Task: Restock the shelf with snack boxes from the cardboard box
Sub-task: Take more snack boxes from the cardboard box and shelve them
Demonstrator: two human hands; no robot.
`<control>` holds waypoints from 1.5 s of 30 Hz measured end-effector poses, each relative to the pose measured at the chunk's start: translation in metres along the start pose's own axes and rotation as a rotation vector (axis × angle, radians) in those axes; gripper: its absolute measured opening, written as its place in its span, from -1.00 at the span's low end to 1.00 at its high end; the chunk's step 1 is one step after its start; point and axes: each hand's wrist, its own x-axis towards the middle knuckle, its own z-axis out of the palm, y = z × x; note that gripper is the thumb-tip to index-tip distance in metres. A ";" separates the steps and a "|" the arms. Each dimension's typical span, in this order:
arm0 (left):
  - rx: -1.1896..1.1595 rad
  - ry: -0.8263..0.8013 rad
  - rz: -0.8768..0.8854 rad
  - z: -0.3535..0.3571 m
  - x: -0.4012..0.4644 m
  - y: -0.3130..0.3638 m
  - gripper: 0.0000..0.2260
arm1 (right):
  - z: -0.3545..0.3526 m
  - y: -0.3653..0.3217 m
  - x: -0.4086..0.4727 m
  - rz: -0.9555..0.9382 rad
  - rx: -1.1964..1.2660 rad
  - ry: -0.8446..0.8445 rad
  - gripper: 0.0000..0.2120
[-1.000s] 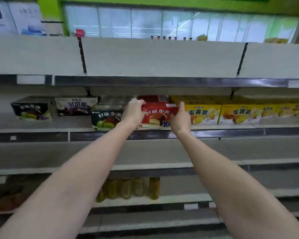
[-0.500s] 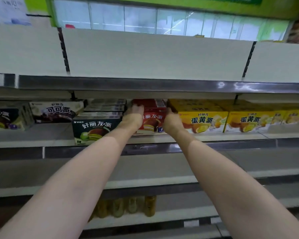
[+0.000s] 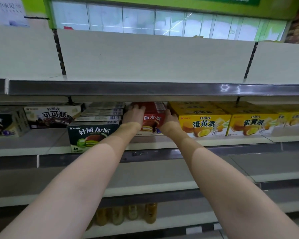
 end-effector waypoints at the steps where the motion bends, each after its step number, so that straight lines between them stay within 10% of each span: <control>1: 0.006 0.002 0.005 0.000 0.001 0.001 -0.60 | 0.000 0.002 0.001 -0.008 0.006 0.002 -0.30; 24: -0.008 0.086 0.011 -0.032 -0.106 0.097 -0.81 | -0.078 0.072 -0.122 -0.162 0.129 0.036 -0.73; 45: -0.344 -0.323 0.666 0.064 -0.320 0.552 -0.87 | -0.251 0.490 -0.410 0.548 0.075 0.258 -0.90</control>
